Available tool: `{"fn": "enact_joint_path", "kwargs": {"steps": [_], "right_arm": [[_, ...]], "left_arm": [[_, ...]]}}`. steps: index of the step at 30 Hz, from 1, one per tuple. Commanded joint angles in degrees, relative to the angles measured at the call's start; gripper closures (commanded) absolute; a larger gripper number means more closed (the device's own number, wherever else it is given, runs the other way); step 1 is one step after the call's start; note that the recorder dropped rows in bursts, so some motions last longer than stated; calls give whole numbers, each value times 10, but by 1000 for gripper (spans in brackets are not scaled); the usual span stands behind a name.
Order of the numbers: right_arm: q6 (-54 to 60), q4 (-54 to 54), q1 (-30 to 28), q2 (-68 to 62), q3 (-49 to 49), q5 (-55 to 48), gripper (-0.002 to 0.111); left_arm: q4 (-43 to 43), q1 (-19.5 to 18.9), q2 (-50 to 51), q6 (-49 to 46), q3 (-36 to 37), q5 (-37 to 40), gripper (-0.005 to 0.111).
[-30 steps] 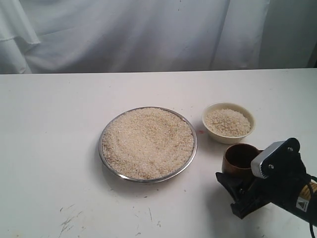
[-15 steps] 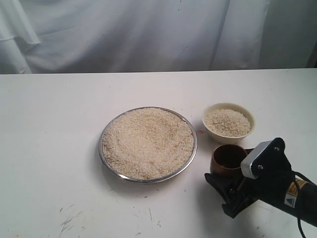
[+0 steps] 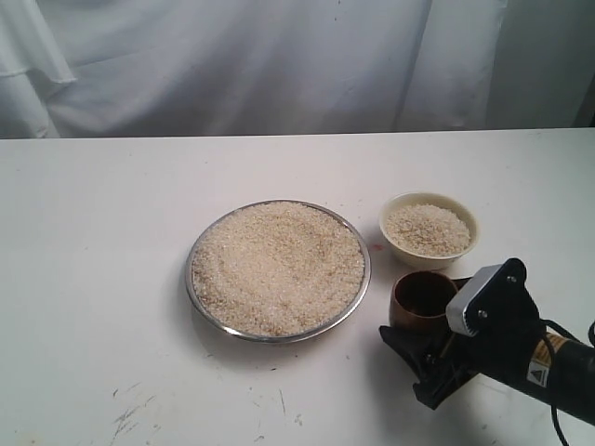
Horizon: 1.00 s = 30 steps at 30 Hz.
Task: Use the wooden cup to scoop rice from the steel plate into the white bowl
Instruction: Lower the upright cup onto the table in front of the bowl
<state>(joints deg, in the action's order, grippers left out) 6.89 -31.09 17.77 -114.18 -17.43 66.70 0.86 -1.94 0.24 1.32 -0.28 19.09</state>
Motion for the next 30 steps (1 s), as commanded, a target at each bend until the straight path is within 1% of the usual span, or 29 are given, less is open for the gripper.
{"fn": "enact_joint_path", "kwargs": {"steps": [1,12,18,30], "right_arm": [[23,-6,-2,-23,-2,33,108],[24,-8,-2,-26,-22,33,108],[20,-27,-2,-56,-31,33,108],[21,-26,-2,-74,-42,33,108]], "left_arm": [[-1,2,-2,0,3,-8,107],[-1,2,-2,0,3,-8,107],[-1,2,-2,0,3,-8,107],[-1,2,-2,0,3,-8,107]]}}
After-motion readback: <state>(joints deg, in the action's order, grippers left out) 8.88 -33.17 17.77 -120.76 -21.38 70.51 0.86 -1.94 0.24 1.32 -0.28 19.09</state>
